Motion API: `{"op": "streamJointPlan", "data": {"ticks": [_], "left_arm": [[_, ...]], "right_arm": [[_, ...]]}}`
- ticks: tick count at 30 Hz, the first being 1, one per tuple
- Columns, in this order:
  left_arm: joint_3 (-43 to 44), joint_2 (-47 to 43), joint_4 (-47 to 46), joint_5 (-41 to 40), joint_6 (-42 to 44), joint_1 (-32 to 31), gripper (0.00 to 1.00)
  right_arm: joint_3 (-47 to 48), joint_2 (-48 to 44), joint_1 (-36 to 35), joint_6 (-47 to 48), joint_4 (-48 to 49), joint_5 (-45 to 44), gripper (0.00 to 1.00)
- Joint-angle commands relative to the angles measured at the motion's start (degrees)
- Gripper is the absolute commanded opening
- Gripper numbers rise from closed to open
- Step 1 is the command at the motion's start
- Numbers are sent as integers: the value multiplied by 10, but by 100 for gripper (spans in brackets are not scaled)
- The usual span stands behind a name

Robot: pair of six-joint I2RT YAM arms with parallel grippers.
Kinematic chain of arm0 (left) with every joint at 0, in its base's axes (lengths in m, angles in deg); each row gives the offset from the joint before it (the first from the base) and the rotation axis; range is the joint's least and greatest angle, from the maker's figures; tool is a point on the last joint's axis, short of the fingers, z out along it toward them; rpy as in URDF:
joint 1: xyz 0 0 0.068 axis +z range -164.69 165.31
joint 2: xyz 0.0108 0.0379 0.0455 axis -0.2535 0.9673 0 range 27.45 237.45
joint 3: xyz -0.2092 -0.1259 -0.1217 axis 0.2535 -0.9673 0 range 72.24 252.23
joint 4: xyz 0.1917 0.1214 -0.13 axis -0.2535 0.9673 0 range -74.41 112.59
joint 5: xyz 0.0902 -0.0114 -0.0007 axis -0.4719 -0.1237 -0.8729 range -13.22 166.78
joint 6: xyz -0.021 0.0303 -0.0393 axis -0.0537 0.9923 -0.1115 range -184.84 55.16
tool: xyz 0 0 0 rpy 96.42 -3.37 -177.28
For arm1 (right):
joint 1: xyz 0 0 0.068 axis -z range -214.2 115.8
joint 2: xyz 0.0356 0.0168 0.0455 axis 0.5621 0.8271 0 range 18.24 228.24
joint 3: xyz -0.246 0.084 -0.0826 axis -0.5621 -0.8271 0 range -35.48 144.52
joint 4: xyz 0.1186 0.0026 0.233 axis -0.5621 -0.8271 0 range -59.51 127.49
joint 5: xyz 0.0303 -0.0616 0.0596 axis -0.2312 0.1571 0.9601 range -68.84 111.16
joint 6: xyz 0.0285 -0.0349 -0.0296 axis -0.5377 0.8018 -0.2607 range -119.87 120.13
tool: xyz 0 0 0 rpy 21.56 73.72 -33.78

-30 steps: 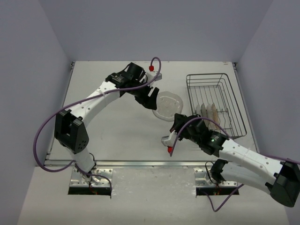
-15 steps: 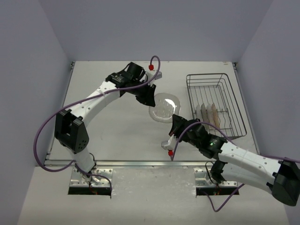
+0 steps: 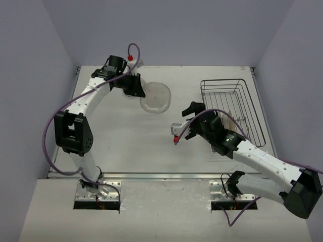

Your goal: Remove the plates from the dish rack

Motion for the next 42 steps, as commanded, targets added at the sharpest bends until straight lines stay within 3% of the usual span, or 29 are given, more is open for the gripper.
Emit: {"op": "streamJointPlan", "data": {"ticks": [1,5,10,15,23,25,28,30,35,42], "left_arm": [[93,69,-10,-23,-46,107,0],[207,173,0,-54,-67,175,0],[319,286,19,-69,-53,199,0],[367,366,-1,-58,-53,202,3],[408,427,-15,-45,-49,201,9],[407,430,-15,-45,-45,202,18],[397,418,-19,-45,-41,202,55],[380,390,-29,-47,-43,202,75],[374,319,-27,-42,-45,200,82],[362,192,2,-48,-36,182,82]], "right_arm": [[88,16,105,-257,-130,30,87],[124,25,193,-381,-216,95,87],[128,14,253,-466,-265,135,89],[161,19,348,-565,-332,215,90],[214,37,477,-619,-398,336,90],[226,47,504,-633,-414,356,89],[244,66,539,-652,-436,388,84],[252,77,555,-659,-445,391,75],[266,118,605,-654,-468,402,59],[281,169,633,-609,-489,397,40]]}}
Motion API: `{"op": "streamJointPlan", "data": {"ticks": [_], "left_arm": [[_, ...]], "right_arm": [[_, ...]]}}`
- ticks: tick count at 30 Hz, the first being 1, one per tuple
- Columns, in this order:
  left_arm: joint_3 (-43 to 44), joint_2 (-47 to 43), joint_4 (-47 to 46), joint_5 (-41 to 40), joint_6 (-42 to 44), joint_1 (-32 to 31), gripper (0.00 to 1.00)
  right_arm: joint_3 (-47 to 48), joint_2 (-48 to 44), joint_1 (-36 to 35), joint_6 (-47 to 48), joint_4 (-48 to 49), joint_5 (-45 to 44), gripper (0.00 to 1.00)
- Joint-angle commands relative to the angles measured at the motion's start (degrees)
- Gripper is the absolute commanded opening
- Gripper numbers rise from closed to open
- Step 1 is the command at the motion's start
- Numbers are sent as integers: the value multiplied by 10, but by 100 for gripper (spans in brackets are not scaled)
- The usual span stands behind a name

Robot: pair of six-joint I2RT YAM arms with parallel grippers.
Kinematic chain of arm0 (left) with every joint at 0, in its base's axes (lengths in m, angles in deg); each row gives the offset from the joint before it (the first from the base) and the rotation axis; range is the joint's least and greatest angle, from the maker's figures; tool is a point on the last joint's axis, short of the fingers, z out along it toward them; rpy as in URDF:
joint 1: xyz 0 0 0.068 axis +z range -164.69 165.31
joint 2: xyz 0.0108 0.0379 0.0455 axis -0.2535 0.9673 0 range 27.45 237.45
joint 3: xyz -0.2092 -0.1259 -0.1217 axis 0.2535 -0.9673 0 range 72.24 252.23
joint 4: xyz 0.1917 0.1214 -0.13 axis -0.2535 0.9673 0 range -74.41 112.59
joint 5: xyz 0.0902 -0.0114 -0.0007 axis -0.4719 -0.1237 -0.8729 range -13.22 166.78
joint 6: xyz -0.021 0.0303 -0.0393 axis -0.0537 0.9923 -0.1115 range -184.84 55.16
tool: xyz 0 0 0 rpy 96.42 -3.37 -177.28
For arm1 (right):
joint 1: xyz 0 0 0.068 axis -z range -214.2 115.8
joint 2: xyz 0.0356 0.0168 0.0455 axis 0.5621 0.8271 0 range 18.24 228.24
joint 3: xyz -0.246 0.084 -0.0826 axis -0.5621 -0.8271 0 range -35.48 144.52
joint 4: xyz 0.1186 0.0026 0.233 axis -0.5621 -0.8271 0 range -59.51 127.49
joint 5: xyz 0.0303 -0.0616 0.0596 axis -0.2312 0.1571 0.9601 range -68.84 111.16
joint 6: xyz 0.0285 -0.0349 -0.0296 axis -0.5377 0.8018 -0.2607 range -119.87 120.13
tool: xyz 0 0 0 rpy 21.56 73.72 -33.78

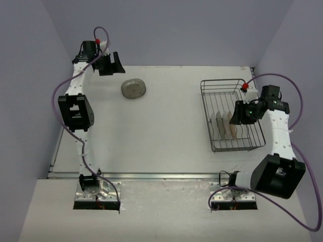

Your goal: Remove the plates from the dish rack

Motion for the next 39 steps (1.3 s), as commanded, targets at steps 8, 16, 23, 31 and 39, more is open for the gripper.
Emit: {"op": "streamJointPlan", "data": {"ticks": [8,16,23,31,39], "left_arm": [[-144,-281,-27,1,41,-57,82],[-205,-338,-32,6,44,-57,82],[-225,-347,-35,8,41,-57,82],[-215,-344,-41,30,18,-57,84],[-217,-358,-35,108,-7,-70,86]], "right_arm": [[39,76,17,60,-10,18,36],[52,134,17,83,7,44,28],[96,132,17,103,-50,98,3],[239,117,24,86,-181,204,0],[366,74,0,214,-237,286,0]]}}
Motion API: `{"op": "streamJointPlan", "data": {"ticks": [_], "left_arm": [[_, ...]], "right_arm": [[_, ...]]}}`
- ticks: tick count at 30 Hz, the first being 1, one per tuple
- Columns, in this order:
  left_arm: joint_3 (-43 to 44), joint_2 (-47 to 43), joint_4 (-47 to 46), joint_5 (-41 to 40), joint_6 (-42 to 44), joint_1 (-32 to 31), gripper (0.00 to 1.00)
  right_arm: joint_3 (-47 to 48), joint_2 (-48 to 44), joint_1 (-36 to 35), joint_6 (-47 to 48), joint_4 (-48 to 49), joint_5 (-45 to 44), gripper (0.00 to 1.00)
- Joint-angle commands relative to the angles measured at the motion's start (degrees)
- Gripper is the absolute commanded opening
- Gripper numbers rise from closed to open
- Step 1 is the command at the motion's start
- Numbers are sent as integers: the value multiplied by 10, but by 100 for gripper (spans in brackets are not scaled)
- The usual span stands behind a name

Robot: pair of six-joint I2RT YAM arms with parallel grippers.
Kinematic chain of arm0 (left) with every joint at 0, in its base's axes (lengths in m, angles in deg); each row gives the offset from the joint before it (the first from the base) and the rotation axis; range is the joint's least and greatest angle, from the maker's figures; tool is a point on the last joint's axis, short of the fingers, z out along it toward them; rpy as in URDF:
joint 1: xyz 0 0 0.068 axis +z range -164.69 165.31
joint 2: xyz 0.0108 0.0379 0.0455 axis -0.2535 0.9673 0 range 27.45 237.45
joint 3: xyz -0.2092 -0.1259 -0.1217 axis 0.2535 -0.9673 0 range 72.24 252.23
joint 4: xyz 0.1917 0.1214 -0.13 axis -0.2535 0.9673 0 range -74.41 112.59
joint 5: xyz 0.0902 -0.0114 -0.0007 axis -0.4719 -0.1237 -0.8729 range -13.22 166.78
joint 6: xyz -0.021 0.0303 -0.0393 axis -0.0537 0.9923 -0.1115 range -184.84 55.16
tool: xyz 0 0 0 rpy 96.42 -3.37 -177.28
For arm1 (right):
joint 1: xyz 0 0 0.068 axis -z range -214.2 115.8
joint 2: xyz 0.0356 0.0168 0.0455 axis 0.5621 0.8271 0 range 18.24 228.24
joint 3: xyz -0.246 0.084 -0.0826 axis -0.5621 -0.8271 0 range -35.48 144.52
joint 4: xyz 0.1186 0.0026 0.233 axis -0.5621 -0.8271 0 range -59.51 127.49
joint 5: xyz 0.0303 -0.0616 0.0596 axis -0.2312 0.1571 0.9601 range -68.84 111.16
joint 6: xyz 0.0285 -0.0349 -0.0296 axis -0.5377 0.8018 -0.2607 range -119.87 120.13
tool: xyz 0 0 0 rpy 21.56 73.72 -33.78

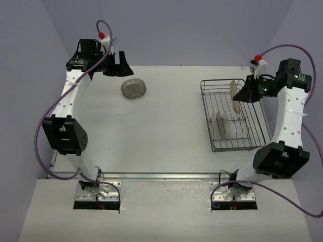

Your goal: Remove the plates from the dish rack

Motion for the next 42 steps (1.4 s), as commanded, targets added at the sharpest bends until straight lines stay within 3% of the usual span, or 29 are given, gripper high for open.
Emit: {"op": "streamJointPlan", "data": {"ticks": [1,2,4,6,8,10,14,21,32,42], "left_arm": [[7,-43,-14,74,-22,-16,86],[4,-47,-9,89,-20,-24,86],[-7,-65,-6,91,-11,-43,86],[-29,-80,-7,76,-5,-73,86],[-58,-104,-17,59,-5,-104,86],[-85,-116,-25,49,-5,-130,87],[-125,-125,-26,29,13,-163,87],[-162,-105,-23,-1,30,-229,87],[-139,-64,-14,-31,45,-280,84],[-138,-56,-25,-77,41,-291,54]], "right_arm": [[25,-76,-59,103,-6,16,0],[7,-101,-97,134,16,-49,0],[-89,-162,-241,167,116,-159,0],[-154,-223,-323,204,177,-253,0],[-237,-246,-441,238,255,-409,0],[-301,-257,-515,273,320,-506,0],[-361,-253,-569,348,393,-583,0],[-505,-284,-666,523,587,-646,0],[-558,-291,-723,589,630,-657,0],[-605,-298,-755,628,661,-667,0]]}}
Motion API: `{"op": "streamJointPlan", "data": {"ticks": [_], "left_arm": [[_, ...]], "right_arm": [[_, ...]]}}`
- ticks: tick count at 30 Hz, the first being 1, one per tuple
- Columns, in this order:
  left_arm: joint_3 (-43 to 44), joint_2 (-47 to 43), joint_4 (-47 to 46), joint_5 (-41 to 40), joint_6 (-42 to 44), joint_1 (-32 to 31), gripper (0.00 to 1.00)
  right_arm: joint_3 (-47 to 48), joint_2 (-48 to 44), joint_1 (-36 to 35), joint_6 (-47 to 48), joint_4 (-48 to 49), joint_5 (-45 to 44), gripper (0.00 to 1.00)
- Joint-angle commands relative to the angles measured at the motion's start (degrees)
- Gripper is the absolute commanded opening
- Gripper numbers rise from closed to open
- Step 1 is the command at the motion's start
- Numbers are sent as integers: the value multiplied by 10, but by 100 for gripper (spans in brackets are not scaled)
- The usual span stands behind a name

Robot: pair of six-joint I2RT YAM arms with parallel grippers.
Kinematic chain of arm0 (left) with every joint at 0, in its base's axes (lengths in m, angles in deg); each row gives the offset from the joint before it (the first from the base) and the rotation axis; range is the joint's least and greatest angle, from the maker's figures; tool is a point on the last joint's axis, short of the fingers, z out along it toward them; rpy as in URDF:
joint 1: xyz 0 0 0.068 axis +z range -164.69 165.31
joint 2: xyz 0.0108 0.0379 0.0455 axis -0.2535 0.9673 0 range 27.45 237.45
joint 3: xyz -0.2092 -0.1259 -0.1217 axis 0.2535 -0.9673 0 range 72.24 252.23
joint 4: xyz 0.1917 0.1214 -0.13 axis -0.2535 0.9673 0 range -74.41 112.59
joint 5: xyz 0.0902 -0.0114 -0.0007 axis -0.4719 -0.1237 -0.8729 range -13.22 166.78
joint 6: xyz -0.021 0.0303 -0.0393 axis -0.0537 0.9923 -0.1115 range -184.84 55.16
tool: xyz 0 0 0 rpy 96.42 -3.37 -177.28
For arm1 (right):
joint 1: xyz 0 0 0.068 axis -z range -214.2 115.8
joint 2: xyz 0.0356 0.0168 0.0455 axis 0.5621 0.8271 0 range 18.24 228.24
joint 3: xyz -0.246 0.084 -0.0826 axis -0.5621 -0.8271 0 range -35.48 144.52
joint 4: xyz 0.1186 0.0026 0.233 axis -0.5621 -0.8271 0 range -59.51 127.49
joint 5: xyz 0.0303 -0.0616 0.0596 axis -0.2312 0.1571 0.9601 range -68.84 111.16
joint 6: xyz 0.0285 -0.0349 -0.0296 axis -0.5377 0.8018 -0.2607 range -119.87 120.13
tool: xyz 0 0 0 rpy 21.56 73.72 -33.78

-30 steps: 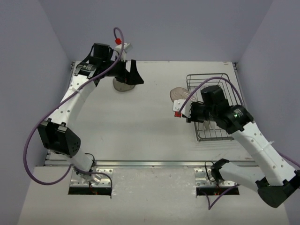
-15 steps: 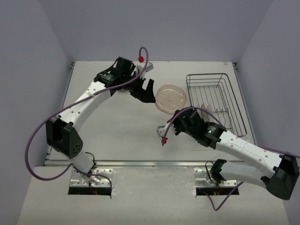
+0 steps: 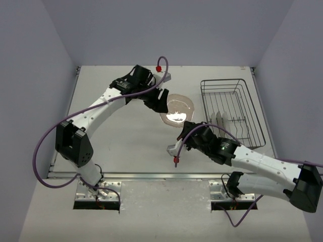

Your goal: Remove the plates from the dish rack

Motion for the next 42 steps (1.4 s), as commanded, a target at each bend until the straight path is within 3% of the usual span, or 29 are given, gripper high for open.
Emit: {"op": "streamJointPlan", "data": {"ticks": [1,8,11,12,14,15,17,22,28,32,37,42], "left_arm": [[25,-1,-26,-27,-3,-4,50],[23,1,-29,-21,-5,-4,7],[23,3,-29,-11,-6,-3,0],[22,4,-31,-7,-7,-2,0],[20,4,-33,-4,-9,4,0],[19,3,-34,-2,-12,11,0],[18,1,-40,6,-20,30,0],[48,15,-42,28,-55,140,0],[149,108,-37,22,-122,300,0],[177,162,-64,-33,-141,333,0],[233,269,-80,-44,-165,362,0],[277,347,-75,-41,-165,363,0]], "right_arm": [[-16,-14,-13,25,40,-16,0],[-20,-20,-18,24,54,-21,0],[-23,-19,-18,23,73,-23,4],[-22,-19,-18,20,79,-24,13],[-15,-18,-18,0,77,-25,63],[-10,-17,-18,-14,73,-27,80],[4,-13,-18,-45,61,-33,97],[59,-5,16,-185,-1,-33,99],[164,36,187,-453,-152,58,99],[178,38,256,-575,-190,95,99],[167,21,363,-709,-254,184,99],[165,5,423,-747,-291,227,99]]}}
